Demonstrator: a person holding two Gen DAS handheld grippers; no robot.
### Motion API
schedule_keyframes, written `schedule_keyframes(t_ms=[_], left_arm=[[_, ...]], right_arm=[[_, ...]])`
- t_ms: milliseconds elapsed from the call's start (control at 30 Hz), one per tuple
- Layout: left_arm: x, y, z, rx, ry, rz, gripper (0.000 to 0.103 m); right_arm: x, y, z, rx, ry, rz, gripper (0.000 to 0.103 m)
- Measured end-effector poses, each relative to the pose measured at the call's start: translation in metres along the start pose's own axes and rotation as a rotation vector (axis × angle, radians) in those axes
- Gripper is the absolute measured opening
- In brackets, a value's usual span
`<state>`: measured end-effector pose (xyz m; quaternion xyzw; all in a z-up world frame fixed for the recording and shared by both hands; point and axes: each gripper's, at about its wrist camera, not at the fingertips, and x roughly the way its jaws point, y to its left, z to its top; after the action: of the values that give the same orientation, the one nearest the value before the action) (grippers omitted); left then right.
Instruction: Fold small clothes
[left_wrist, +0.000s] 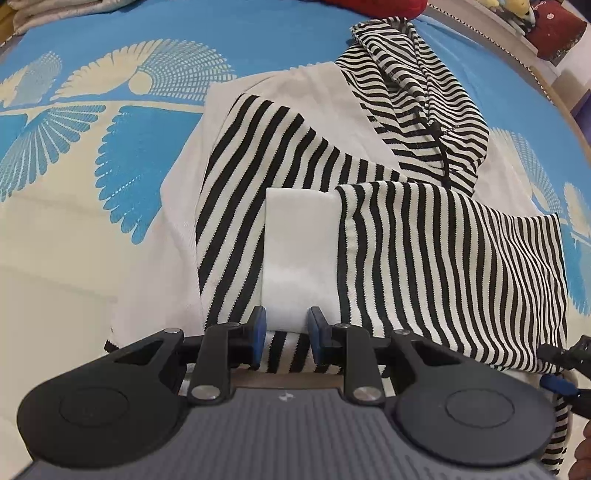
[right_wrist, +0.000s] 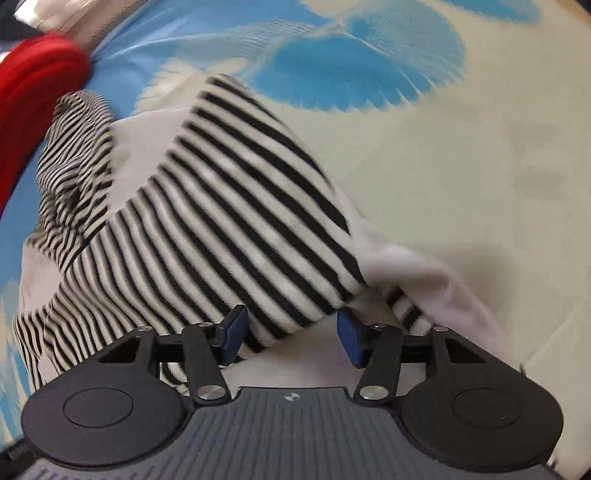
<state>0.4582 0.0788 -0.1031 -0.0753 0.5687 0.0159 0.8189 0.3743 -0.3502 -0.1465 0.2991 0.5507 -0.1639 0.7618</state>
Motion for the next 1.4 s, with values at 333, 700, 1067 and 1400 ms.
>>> schedule_keyframes(t_ms=[333,700,1067,1400], left_arm=[[0.001,-0.002,-0.001,-0.002,-0.002,0.0,0.027],[-0.038,-0.005,0.014,-0.013,-0.11,0.012,0.031],[-0.087,-0.037,0.008,0.136,-0.357,0.075,0.031],[-0.083,-0.046,0.056,0.052,-0.378,0.091,0.034]], right_arm=[[-0.024,0.015,0.003,-0.041,-0.046,0.022,0.056],[-0.068,0.039,0.008,-0.231,-0.208,0.04,0.056],[-0.105,0.051,0.007,-0.423,-0.293,0.087,0.056],[-0.111,0.024,0.022,-0.397,-0.264,0.107,0.056]])
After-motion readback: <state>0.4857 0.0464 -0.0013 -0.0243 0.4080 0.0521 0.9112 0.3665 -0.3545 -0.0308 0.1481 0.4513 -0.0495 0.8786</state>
